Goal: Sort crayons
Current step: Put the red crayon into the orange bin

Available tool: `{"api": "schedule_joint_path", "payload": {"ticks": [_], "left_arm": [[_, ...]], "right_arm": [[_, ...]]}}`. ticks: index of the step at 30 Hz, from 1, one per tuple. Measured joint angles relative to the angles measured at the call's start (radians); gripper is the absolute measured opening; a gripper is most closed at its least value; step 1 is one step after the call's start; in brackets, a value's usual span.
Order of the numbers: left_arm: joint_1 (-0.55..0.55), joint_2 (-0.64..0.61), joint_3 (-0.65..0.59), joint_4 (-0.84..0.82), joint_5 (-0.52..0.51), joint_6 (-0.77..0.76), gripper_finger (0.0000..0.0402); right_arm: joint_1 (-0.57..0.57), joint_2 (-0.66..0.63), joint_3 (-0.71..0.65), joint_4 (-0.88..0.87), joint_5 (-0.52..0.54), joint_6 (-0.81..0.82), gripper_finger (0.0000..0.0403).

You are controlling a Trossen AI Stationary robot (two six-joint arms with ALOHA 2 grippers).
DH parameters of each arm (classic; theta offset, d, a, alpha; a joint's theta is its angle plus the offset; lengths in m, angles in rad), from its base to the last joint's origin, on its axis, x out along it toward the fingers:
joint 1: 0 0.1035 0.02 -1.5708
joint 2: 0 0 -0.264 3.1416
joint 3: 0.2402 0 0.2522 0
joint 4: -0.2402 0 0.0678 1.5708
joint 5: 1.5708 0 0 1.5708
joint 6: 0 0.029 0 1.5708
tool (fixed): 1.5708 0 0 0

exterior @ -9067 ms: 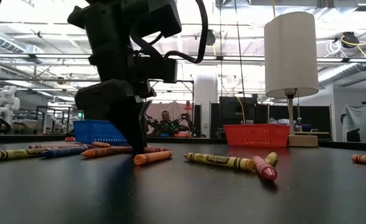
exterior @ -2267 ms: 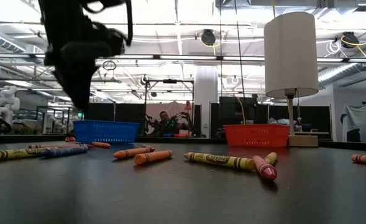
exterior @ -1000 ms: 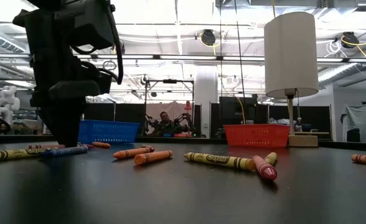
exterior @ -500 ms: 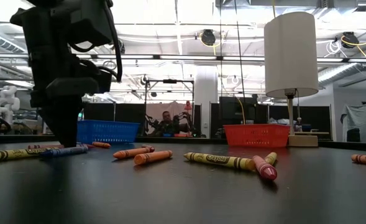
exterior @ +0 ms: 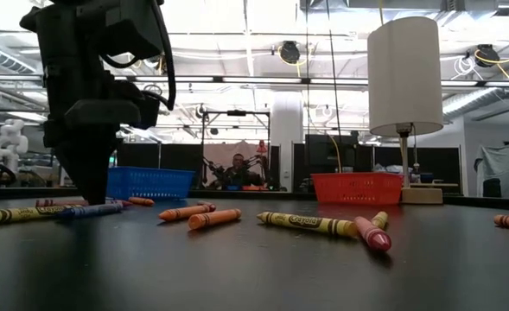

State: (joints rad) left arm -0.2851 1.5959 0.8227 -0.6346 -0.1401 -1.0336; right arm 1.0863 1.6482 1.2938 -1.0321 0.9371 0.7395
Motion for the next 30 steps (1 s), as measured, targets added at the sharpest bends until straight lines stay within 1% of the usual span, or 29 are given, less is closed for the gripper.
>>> {"api": "schedule_joint_path", "payload": {"ticks": [12,22,26,30], "left_arm": [[0.0,-0.002,0.001,-0.003,-0.009,0.001,0.0008],[-0.025,-0.062,0.002,0.027,-0.034,0.0,0.0008],[-0.072,-0.111,0.002,0.067,-0.091,0.0,0.0008],[-0.138,-0.167,0.002,0.106,-0.188,0.001,0.0008]], "right_arm": [[0.0,0.0,0.0,0.0,0.001,0.0,0.0121],[0.0,0.0,0.0,0.0,0.002,0.0,0.0121],[0.0,0.0,0.0,0.0,0.002,0.0,0.0121],[0.0,0.0,0.0,0.0,0.002,0.0,0.0121]]}}
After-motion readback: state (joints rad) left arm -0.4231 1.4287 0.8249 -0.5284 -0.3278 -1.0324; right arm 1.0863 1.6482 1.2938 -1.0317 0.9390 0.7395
